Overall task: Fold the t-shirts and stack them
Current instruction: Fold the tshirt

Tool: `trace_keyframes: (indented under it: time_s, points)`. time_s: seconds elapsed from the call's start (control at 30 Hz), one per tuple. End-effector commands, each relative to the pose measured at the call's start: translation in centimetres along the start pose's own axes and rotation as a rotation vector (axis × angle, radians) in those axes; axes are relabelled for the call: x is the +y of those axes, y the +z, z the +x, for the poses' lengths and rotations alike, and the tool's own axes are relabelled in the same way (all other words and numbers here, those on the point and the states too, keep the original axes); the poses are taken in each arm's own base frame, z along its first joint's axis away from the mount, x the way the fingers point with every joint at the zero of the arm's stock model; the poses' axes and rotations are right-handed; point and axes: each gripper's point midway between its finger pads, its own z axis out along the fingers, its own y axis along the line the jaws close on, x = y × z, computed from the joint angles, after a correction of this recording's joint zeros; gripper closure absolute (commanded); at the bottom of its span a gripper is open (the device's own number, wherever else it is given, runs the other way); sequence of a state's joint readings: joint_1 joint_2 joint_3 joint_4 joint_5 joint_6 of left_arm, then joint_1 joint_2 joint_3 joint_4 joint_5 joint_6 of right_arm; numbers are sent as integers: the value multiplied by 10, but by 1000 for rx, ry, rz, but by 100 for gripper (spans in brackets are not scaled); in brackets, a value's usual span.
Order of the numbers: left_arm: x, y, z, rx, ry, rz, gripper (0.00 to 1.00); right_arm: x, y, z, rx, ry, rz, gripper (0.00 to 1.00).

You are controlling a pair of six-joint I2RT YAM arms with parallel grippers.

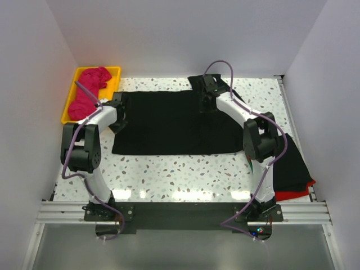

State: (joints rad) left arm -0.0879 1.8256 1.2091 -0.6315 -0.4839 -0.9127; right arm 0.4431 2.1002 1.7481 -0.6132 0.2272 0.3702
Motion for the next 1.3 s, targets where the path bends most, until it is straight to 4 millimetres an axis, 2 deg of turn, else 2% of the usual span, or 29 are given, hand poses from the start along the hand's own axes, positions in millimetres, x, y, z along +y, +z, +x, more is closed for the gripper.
trace_keyframes:
  time_s: [0.0, 0.7, 1.03, 1.23, 1.27]
  points:
    - [-2, -17, -32, -78, -44, 21, 100, -8, -24, -33, -105, 41, 16, 100]
    - [-7, -19, -45, -91, -71, 44, 100, -38, -21, -36, -111, 97, 68, 100]
    - [-15, -7, -46, -82, -64, 42, 100, -36, -11, -32, -98, 97, 59, 100]
    - [-17, 2, -42, -78, -51, 43, 100, -23, 1, -34, -94, 97, 5, 100]
    - [-18, 3, -42, -78, -45, 45, 92, -21, 1, -38, -102, 100, -9, 100]
